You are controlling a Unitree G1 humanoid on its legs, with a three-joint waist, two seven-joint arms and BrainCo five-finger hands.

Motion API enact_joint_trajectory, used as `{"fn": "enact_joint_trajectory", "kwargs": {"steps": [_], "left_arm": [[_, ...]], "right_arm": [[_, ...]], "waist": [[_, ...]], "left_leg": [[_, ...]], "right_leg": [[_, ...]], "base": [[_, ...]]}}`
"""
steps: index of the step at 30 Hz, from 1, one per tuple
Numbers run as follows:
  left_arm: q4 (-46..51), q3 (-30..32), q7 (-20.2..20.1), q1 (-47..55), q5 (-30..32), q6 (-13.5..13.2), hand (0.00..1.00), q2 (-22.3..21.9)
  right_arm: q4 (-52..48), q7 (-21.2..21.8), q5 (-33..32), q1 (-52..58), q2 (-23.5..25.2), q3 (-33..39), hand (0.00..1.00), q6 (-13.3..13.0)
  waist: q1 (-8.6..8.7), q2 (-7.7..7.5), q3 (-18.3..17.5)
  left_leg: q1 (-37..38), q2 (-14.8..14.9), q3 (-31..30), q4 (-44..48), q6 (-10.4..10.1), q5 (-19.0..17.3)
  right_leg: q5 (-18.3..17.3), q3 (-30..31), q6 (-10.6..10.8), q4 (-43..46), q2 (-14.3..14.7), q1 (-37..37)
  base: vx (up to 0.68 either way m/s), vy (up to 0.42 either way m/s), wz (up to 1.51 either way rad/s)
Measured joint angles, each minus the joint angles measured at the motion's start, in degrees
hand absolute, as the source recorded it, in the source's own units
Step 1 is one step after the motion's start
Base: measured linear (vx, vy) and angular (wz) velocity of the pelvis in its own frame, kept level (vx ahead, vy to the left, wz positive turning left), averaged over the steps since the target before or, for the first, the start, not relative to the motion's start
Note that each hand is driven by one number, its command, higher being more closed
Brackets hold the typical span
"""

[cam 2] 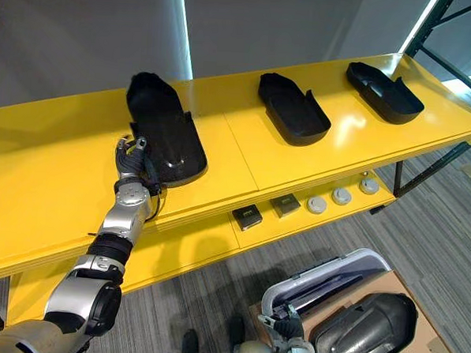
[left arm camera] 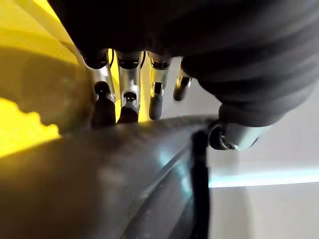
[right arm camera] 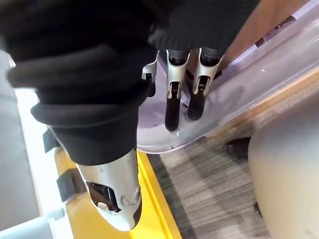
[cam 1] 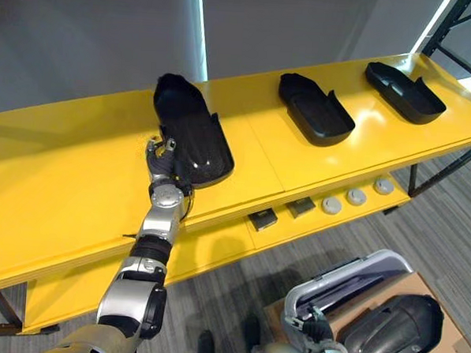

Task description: Walk over and take plastic housings, then place them on the shelf

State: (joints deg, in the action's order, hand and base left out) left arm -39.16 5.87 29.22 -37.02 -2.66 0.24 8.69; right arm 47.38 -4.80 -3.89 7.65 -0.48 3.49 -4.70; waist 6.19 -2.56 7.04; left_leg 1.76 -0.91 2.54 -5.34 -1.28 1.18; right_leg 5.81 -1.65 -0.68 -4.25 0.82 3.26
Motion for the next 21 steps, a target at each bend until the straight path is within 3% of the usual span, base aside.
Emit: {"fn": "enact_joint_trajectory", "kwargs": {"steps": [11,15,16,21], "left_arm": [[1.2,2.7,2.4,-0.3,1.2,0.1,0.00,0.0],[11.7,1.7,4.4,1.8,3.4,0.6,0.00,-0.5],[20.4,0.1,4.9,4.6,7.2,0.4,0.00,-0.6],[36.6,-4.7,4.5,13.7,14.1,-0.8,0.00,-3.1]], "right_arm": [[-0.7,0.0,0.0,0.4,0.0,-0.1,0.00,-0.1],[-0.5,-0.2,0.0,0.6,0.0,-0.1,0.00,-0.1],[-0.5,-0.2,0.0,0.6,0.0,-0.2,0.00,-0.1],[-0.1,-0.2,0.0,0.5,-0.1,-0.7,0.00,-0.6]], "waist": [[-0.18,0.11,0.2],[-0.32,0.11,0.2],[-0.67,0.13,0.2],[-1.03,0.24,0.2]], "left_leg": [[-0.1,0.1,-0.4,-0.1,0.1,0.1],[0.1,0.1,-1.0,0.0,0.5,0.4],[0.0,0.0,-1.1,0.0,0.5,0.4],[0.0,-0.1,-1.5,0.0,0.5,0.3]], "right_leg": [[0.5,-0.4,0.0,-1.0,0.1,-0.5],[0.5,-1.3,0.0,-1.1,0.0,-1.0],[0.5,-1.4,0.0,-1.1,0.0,-1.0],[0.4,-1.4,0.0,-1.1,-0.2,-1.1]], "base": [[-0.03,0.008,0.01],[0.02,0.031,0.11],[0.02,0.032,0.07],[0.00,0.028,0.04]]}}
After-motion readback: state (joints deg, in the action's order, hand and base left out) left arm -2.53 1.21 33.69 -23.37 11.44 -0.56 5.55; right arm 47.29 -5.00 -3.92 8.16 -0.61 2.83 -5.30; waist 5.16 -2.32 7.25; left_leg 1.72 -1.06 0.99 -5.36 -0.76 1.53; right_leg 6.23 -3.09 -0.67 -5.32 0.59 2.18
